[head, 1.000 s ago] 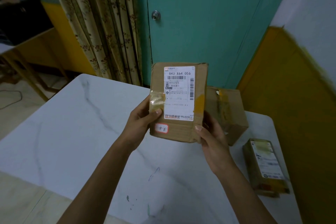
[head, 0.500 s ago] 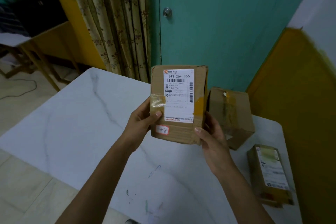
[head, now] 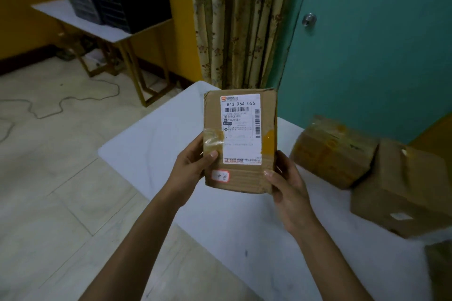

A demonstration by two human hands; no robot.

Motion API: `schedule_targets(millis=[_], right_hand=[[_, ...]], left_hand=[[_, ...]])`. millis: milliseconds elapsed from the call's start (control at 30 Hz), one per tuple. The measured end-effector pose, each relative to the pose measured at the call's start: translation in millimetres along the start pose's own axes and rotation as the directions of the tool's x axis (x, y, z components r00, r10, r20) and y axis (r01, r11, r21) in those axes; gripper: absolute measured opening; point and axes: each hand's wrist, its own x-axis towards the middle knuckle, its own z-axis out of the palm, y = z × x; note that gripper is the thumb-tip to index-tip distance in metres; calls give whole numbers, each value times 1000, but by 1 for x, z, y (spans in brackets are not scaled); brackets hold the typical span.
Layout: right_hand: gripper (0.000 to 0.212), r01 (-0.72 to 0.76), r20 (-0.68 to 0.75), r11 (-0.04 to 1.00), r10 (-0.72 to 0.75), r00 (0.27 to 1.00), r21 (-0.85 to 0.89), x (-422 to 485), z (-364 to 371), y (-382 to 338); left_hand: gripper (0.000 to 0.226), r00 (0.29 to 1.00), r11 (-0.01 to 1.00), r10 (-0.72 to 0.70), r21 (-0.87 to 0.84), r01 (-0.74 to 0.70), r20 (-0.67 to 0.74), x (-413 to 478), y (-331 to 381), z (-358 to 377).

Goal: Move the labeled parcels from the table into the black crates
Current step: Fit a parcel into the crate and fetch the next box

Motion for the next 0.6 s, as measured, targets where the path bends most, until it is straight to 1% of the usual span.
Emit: schedule_targets(millis=[167,333,433,533,600], right_hand=[[65,-39,118,999,39,992,-5,23,127,45],[58,-64,261,998,67,963,-20,43,251,86],[58,-126,328,992,126,936,-20,53,314,108],[54,-167,395,984,176,902,-57,67,368,129],[61,-201,404,977,215,889,-77,79,399,141]], left_hand=[[51,992,999,31,18,-29,-122,-26,25,-133],[51,968,999,28,-11,-32,-248,-61,46,-255],[53,938,999,35,-18,-44,-346,-83,58,-316],[54,894,998,38,-28,-56,-447,-100,64,-366],[57,860,997,34,-37,-61,-510,-105,66,-395]])
